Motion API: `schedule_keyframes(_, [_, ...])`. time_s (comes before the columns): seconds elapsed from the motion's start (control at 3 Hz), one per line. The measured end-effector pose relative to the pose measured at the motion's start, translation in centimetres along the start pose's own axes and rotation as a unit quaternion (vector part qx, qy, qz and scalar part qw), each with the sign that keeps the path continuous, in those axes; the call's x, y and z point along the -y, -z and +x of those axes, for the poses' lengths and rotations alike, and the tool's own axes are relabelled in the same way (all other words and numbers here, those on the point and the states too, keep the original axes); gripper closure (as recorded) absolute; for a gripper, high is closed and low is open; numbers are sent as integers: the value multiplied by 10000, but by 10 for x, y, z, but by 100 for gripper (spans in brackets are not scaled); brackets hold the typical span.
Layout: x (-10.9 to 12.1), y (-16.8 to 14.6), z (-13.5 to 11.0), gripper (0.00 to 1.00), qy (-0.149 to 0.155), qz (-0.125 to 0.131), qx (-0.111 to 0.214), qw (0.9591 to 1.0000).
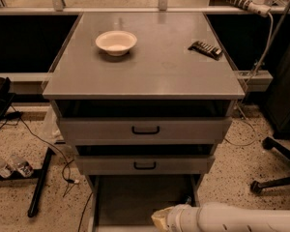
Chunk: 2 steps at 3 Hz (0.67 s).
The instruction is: Place redbull can into bottom drawer
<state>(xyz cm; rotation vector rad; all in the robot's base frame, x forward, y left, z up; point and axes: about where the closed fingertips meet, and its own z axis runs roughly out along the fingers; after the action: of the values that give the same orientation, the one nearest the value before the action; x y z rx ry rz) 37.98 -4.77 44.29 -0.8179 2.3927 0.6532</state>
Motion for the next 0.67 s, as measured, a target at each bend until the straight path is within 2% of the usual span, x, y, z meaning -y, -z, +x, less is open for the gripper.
schedule_keyframes(0.67, [0,0,0,11,0,0,0,10000])
